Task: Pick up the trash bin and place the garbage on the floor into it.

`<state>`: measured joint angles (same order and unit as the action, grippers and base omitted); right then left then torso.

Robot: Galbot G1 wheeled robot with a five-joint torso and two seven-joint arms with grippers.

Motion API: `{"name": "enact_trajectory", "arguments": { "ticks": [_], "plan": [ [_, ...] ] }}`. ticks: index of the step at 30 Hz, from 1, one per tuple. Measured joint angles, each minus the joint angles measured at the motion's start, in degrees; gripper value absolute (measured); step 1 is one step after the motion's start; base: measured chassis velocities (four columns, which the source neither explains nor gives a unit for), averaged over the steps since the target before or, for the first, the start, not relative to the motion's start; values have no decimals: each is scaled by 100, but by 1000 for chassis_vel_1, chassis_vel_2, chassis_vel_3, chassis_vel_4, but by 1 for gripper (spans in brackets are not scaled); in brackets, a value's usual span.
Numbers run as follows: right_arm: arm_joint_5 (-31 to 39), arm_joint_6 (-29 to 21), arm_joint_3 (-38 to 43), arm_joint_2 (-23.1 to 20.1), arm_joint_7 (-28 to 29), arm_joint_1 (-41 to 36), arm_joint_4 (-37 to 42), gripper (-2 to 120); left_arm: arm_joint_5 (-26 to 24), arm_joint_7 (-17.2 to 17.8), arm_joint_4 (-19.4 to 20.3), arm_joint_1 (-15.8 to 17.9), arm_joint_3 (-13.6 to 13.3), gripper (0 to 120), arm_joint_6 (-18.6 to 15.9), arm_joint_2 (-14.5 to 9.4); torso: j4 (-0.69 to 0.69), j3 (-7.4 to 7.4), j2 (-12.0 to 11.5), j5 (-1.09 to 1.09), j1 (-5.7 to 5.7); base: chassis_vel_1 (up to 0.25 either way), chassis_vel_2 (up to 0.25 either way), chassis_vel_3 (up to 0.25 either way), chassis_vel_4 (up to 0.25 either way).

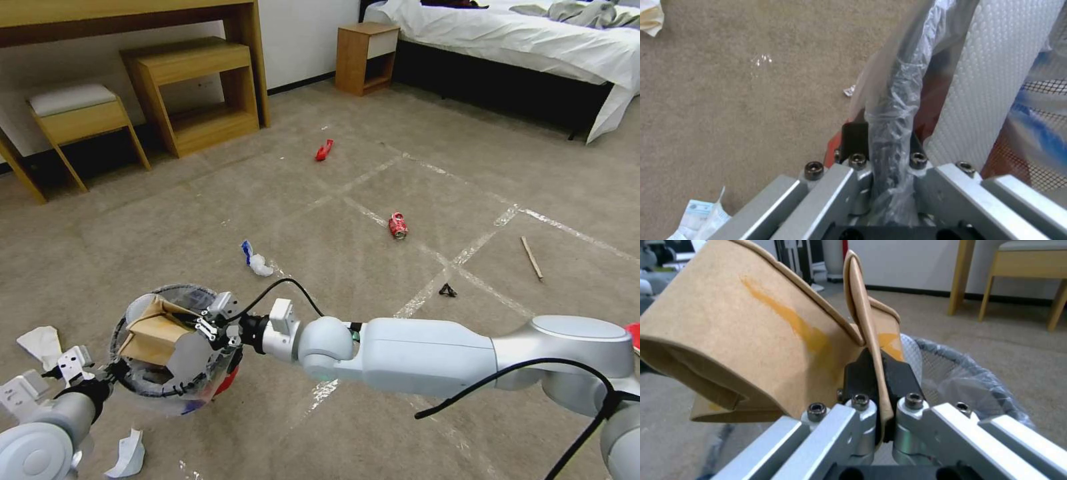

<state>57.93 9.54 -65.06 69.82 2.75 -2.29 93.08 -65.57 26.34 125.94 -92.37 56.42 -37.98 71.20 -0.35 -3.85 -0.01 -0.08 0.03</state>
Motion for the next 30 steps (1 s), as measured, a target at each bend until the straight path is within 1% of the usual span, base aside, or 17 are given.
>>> {"name": "enact_trajectory", "arguments": {
  "ticks": [8, 20, 30],
  "plan": [
    [-80, -43, -157, 162, -51, 165, -364, 0, -46, -7, 26, -12, 33, 1, 9, -9, 0, 0, 0, 0, 0, 0, 0, 0, 0],
    [-268, -51, -204, 234, -92, 165, -682, 0, -44, -13, 2, -8, 18, 1, 12, -14, 0, 0, 0, 0, 0, 0, 0, 0, 0],
    [-390, -44, -255, 382, -141, 129, -957, 0, -37, -15, -26, -3, 14, 1, 12, -24, 0, 0, 0, 0, 0, 0, 0, 0, 0]
  ]
}}
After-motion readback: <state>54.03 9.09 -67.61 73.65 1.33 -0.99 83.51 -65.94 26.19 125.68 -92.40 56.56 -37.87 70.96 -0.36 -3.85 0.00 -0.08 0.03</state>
